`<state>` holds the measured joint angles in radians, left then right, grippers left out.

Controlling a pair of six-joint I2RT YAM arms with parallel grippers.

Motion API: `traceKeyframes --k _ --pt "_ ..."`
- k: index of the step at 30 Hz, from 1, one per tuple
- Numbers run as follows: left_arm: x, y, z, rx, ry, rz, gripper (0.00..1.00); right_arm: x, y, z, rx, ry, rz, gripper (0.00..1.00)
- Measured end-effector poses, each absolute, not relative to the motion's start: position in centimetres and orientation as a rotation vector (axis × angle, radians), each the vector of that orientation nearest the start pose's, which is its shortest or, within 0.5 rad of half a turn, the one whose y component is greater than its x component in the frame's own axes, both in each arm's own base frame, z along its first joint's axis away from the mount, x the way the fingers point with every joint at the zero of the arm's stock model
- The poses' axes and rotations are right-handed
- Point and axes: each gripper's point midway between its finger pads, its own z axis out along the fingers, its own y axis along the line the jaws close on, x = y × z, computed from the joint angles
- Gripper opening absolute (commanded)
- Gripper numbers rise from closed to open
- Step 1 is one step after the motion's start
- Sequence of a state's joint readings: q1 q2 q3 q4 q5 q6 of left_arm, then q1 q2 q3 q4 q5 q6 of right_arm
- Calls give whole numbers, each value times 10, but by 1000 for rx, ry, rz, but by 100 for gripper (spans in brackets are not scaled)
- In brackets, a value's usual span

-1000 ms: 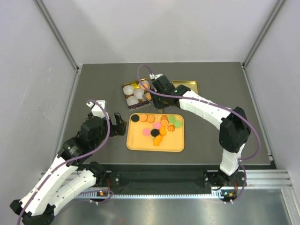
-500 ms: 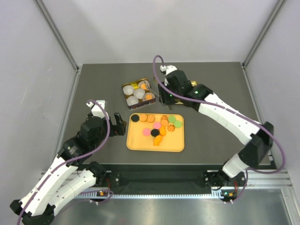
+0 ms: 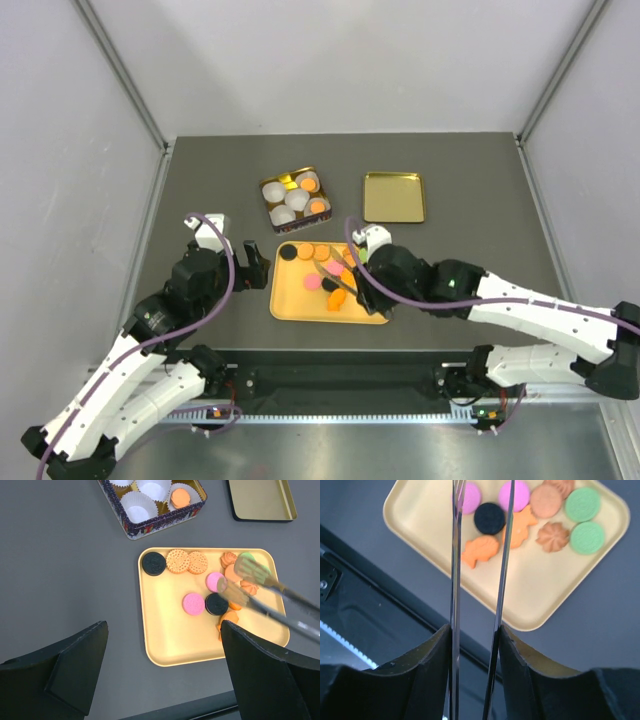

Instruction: Pack the cookies

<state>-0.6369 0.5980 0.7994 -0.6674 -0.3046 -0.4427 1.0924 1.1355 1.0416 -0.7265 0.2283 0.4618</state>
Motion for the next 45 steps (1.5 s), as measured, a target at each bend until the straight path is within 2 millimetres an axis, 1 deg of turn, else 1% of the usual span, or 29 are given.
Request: traceKeyframes --k 3,8,11,15,20,25,32,42,45 --pt "209 -110 225 6 2034 -375 99 135 260 173 -673 2342 487 40" --pt "209 -110 225 6 2034 -375 99 109 262 159 -689 2378 480 41" --pt "209 -110 225 6 2034 -375 99 100 258 153 -670 2395 481 41" --pt "209 -110 225 6 2034 -375 99 90 245 148 -617 2421 501 41" --pt "208 -109 227 4 2025 -380 99 87 235 149 -551 2439 512 41" --pt "207 -109 228 3 2022 -382 99 84 235 147 -535 2456 511 41" --pt "207 -109 227 3 2023 -382 99 77 233 131 -565 2501 482 43" --pt "207 -109 227 3 2023 -382 99 75 241 118 -610 2535 448 45" --pt "207 -109 227 3 2023 -382 99 75 243 118 -623 2534 444 45"
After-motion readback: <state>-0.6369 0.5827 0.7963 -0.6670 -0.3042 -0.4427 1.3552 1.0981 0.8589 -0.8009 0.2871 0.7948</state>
